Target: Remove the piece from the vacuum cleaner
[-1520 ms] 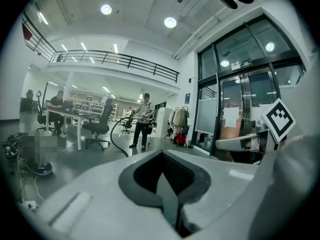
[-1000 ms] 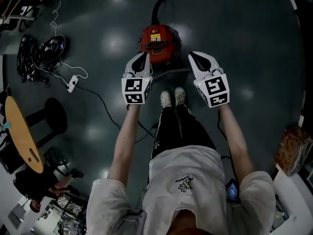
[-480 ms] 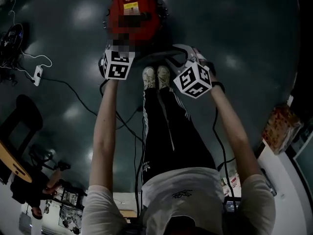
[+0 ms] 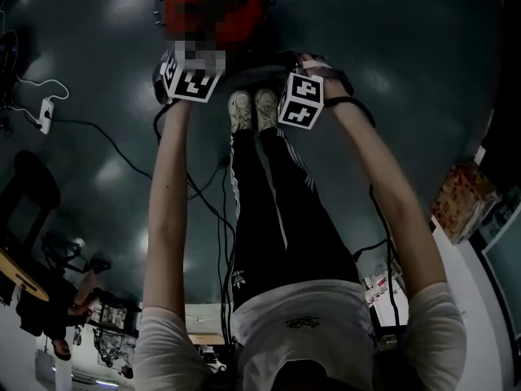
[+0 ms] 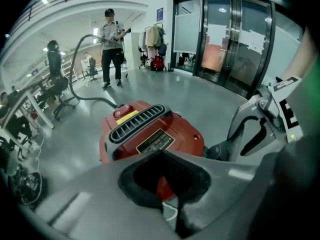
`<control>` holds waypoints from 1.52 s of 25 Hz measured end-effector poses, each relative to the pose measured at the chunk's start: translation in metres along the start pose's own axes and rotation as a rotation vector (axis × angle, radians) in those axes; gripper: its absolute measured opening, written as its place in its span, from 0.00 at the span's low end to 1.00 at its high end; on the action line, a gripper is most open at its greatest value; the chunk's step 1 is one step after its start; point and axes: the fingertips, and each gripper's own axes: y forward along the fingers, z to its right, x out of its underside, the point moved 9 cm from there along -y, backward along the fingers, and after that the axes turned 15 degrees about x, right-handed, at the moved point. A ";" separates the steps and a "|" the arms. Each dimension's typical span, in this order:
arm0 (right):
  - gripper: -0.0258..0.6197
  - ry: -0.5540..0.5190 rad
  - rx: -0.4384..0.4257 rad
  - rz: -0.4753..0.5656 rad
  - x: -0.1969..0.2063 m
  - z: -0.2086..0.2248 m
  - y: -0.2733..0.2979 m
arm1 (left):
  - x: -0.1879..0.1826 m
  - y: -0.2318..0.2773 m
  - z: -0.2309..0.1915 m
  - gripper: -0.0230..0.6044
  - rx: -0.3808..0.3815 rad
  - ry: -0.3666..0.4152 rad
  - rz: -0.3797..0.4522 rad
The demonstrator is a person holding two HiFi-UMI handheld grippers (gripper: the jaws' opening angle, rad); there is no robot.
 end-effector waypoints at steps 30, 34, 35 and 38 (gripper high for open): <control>0.09 0.029 0.035 0.012 0.020 -0.073 -0.027 | -0.009 0.006 0.000 0.04 -0.002 -0.003 -0.047; 0.09 0.025 0.028 0.018 0.021 -0.073 -0.029 | -0.006 0.005 -0.002 0.04 -0.015 -0.041 -0.002; 0.09 0.032 0.028 0.015 0.021 -0.073 -0.029 | -0.004 0.005 -0.002 0.04 -0.025 -0.063 0.027; 0.09 0.080 0.035 0.003 0.020 -0.071 -0.039 | 0.001 -0.011 0.003 0.04 -0.061 -0.117 0.125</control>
